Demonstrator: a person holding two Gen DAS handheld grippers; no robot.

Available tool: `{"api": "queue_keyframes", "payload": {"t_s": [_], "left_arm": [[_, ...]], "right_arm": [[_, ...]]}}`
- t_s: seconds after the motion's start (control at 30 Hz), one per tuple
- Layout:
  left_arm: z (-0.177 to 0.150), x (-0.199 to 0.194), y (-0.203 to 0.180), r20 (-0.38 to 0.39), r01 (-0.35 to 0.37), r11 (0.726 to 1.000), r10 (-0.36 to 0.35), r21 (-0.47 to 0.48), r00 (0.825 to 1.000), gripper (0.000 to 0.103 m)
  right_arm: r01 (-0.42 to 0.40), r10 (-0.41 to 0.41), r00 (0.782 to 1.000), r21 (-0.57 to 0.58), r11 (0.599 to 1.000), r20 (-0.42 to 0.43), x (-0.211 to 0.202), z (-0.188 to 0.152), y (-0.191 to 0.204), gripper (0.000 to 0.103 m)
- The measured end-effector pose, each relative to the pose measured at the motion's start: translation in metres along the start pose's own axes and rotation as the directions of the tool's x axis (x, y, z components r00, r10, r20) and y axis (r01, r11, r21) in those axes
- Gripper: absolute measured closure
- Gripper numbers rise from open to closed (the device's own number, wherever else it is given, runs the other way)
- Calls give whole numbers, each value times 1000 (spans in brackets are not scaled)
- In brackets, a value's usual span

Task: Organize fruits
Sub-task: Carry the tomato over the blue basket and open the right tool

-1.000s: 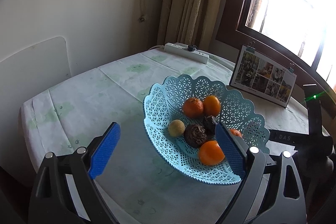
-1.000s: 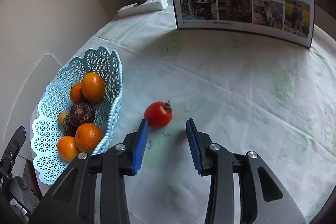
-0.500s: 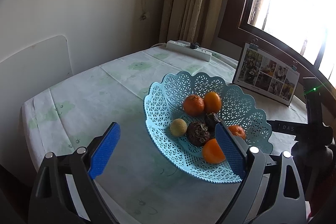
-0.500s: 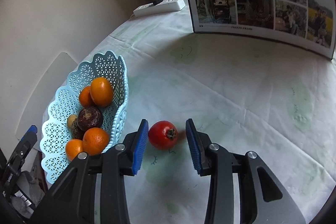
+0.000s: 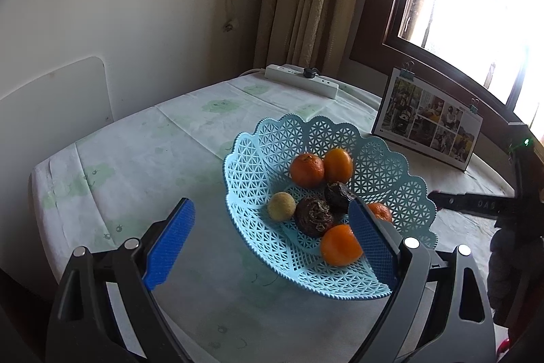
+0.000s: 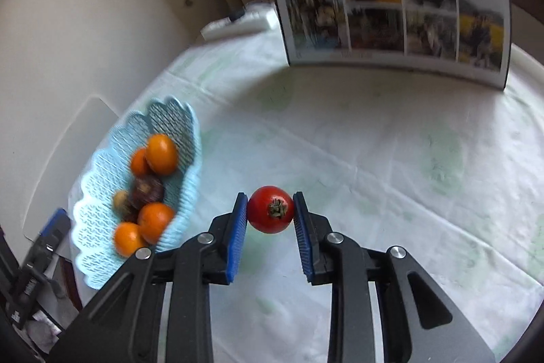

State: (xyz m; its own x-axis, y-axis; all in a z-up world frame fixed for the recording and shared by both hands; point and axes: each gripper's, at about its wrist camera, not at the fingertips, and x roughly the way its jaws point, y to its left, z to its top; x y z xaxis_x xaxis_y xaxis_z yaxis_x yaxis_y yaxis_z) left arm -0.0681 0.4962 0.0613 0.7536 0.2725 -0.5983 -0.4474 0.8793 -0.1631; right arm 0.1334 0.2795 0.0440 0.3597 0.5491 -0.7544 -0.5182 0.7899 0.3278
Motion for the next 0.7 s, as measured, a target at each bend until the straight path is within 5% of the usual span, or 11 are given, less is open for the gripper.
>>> {"api": "queue_keyframes", "payload": {"t_s": [0.33, 0.7], "left_arm": [[-1, -7, -2, 6, 0, 1000, 0, -4, 1000, 10], [-5, -19, -25, 10, 56, 998, -56, 40, 998, 10]], "right_arm": [[-84, 87, 995, -71, 994, 45, -5, 9, 51, 74], [5, -4, 996, -13, 1000, 94, -54, -10, 12, 72]]}}
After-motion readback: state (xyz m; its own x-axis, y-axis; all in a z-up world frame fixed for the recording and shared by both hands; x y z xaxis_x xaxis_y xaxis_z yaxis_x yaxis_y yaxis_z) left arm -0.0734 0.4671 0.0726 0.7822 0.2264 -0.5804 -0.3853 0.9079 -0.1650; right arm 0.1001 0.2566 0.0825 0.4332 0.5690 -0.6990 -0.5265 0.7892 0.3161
